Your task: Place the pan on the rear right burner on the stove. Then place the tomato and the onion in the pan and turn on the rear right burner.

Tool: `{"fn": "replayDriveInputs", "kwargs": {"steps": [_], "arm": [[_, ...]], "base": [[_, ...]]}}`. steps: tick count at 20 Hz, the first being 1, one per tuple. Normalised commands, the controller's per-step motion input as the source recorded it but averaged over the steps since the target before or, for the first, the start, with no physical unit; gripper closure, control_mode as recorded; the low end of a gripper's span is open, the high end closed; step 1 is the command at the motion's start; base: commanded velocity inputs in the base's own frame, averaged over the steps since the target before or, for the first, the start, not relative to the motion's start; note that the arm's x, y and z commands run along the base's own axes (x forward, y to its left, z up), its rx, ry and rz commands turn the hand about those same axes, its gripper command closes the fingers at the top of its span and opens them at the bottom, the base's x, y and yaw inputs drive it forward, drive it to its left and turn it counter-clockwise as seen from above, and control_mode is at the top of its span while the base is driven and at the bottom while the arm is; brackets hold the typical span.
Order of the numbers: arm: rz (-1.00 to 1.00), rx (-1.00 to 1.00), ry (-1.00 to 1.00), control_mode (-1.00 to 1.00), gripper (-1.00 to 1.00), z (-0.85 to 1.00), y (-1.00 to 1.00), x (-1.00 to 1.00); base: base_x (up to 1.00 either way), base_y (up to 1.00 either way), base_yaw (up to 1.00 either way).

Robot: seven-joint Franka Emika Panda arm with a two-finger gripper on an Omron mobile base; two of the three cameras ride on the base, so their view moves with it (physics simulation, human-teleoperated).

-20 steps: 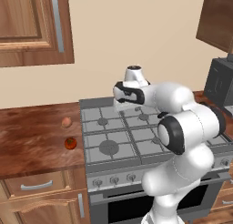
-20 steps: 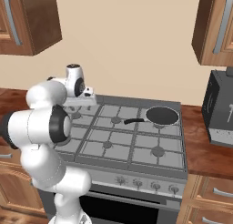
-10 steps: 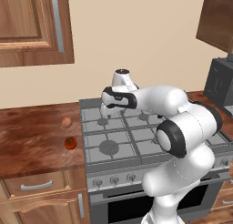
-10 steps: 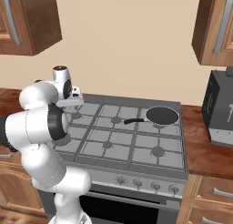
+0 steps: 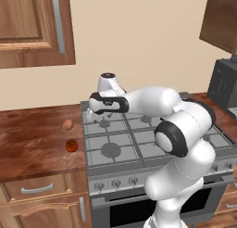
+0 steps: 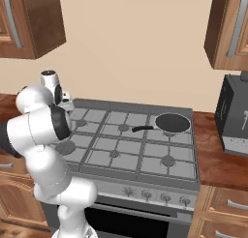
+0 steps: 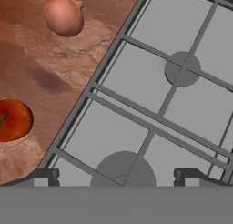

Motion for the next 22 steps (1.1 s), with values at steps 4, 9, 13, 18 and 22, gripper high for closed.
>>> {"fn": "replayDriveInputs", "kwargs": {"steps": [4,9,13,18,22], "arm": [[0.05,0.01,0.00,-1.00,-1.00,0.00,0.52,0.00],[0.03,0.03,0.00,-1.00,-1.00,-0.01,0.43,0.00],[0.01,0.03,0.00,-1.00,-1.00,-0.13,0.34,0.09],[0.00,0.03,0.00,-1.00,-1.00,-0.12,0.34,0.28],[0.00,0.02,-0.01,-1.00,-1.00,-0.13,0.38,0.32]], "base": [[0.00,0.00,0.00],[0.00,0.00,0.00],[0.00,0.00,0.00],[0.00,0.00,0.00],[0.00,0.00,0.00]]}}
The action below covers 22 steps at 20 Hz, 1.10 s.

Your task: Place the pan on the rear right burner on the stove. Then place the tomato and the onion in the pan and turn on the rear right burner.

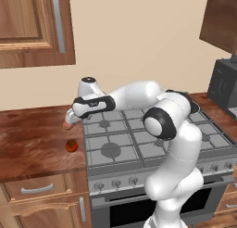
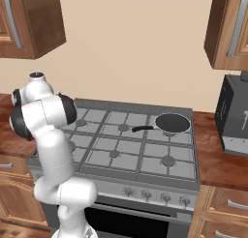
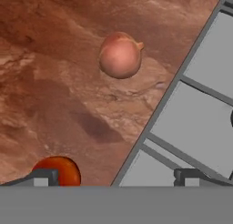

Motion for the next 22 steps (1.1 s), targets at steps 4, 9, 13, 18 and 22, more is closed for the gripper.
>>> {"fn": "replayDriveInputs", "kwargs": {"steps": [4,9,13,18,22], "arm": [[0.00,0.00,0.00,-1.00,-1.00,-0.14,0.37,0.23],[0.00,0.00,0.00,-1.00,-1.00,-0.17,0.27,0.23],[0.00,0.00,0.00,-1.00,-1.00,-0.18,0.21,0.23],[0.00,0.00,0.00,-1.00,-1.00,-0.18,0.16,0.21],[0.00,-0.01,0.00,-1.00,-1.00,-0.17,0.13,0.18]], "base": [[0.00,0.00,0.00],[0.00,0.00,0.00],[0.00,0.00,0.00],[0.00,0.00,0.00],[0.00,0.00,0.00]]}}
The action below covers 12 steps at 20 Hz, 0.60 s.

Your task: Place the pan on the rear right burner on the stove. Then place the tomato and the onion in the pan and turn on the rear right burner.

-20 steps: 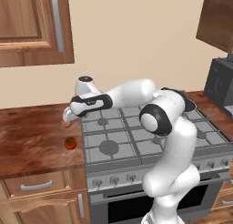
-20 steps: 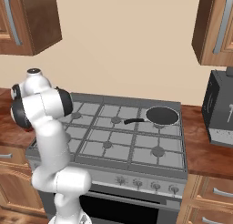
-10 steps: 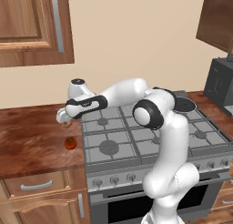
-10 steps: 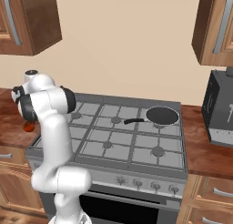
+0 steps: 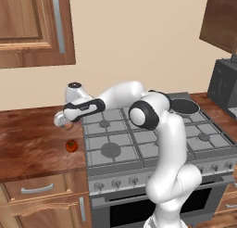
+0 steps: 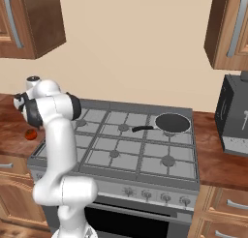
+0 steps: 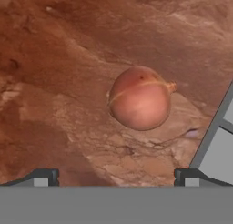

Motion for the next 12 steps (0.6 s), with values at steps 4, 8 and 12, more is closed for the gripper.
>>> {"fn": "replayDriveInputs", "kwargs": {"steps": [4,8,12], "arm": [[0.00,-0.02,0.00,-1.00,-1.00,-0.15,0.06,0.14],[0.00,-0.01,0.00,-1.00,-1.00,-0.11,0.05,0.20],[0.00,-0.01,0.00,-1.00,-1.00,-0.12,0.01,0.22]], "base": [[0.00,0.00,0.00],[0.00,0.00,0.00],[0.00,0.00,0.00]]}}
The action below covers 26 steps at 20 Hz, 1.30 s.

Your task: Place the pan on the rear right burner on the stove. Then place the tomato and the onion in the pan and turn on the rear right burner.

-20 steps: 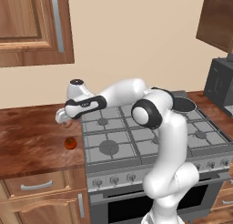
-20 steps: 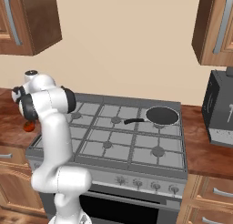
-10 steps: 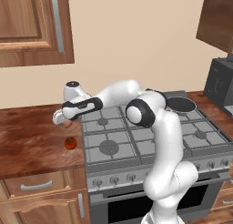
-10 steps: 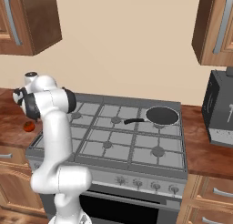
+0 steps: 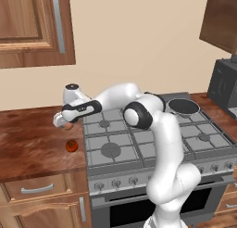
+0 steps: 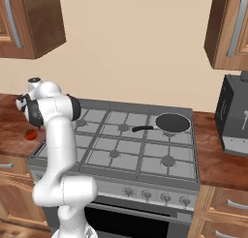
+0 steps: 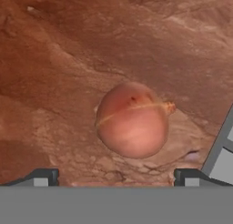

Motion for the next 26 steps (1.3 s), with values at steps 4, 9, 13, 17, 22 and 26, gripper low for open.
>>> {"fn": "replayDriveInputs", "kwargs": {"steps": [4,9,13,17,22,26], "arm": [[0.00,-0.02,0.00,-1.00,-1.00,-0.13,0.03,0.21],[0.00,-0.01,0.00,-1.00,-1.00,-0.14,0.08,0.20],[0.00,0.00,0.00,-1.00,-1.00,-0.12,0.10,0.19],[0.00,-0.01,0.00,-1.00,-1.00,-0.10,0.05,0.05],[-0.05,-0.03,0.00,-1.00,1.00,-0.01,0.00,-0.07],[-0.07,-0.01,0.00,-1.00,1.00,0.00,-0.05,-0.02]], "base": [[0.00,0.00,0.00],[0.00,0.00,0.00],[0.00,0.00,0.00],[0.00,0.00,0.00],[0.00,0.00,0.00],[0.00,0.00,0.00]]}}
